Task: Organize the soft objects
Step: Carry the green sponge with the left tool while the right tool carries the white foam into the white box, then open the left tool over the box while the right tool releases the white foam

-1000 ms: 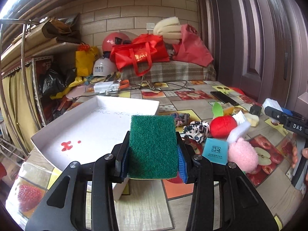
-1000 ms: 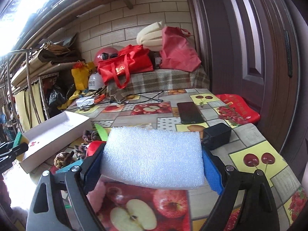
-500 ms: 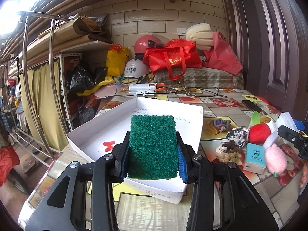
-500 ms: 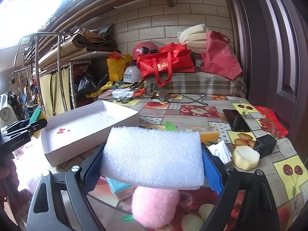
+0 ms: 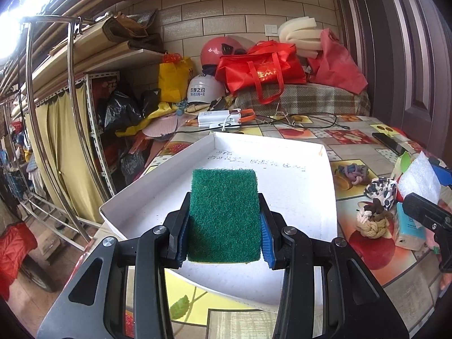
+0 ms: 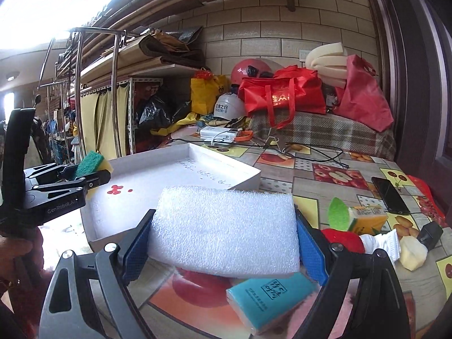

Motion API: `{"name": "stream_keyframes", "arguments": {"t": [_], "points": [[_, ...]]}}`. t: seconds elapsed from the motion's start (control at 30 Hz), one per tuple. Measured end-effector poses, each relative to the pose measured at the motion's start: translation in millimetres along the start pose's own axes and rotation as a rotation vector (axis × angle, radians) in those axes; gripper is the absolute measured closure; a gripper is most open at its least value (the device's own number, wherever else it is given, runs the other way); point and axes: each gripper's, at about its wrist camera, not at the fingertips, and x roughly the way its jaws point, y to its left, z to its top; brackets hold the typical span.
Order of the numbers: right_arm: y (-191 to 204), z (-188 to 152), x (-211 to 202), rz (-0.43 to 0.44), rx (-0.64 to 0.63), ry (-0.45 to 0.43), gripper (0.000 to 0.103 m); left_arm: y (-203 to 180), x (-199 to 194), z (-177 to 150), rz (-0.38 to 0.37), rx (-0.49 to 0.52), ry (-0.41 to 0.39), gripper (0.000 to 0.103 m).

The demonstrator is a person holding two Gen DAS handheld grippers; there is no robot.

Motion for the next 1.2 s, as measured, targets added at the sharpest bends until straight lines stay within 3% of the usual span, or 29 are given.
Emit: {"name": "stream_keyframes", "arguments": {"t": [0.2, 0.37, 0.77, 0.83, 0.9, 0.97, 1.07, 1.2], "points": [[21.6, 8.4, 17.5, 0.009, -0.009, -0.021, 0.013, 11.4, 6.6, 5.0, -0.022, -0.017, -0.026, 0.063], [36.9, 19.1, 39.1, 0.005, -0.016, -0.037, 0.013, 26.5, 24.3, 11.6, -0.052, -0.036, 0.002, 0.063], [60.5, 39.3, 112.2, 0.009, -0.014, 0.099, 0.011, 56.7, 66.4, 20.1, -0.052, -0.137, 0.101, 0.062], [62.6, 39.3, 116.7, 0.01, -0.019, 0.116, 0.001, 58.2, 66.5, 19.5, -0.038, -0.149, 0.104, 0.062], [63.0, 38.3, 118.3, 0.016, -0.024, 0.131, 0.0, 57.8, 63.9, 19.2, -0.013, -0.151, 0.095, 0.056], [61.3, 37.9, 117.6, 0.021, -0.015, 0.134, 0.0, 60.5, 62.1, 18.7, 0.026, -0.168, 0.089, 0.028], [56.0, 38.6, 116.8, 0.018, 0.02, 0.13, 0.0, 72.9, 59.6, 16.9, 0.054, -0.23, 0.08, 0.0], [57.4, 40.5, 113.6, -0.007, 0.019, 0.108, 0.0, 74.7, 54.3, 17.3, 0.079, -0.234, 0.052, 0.0]]}}
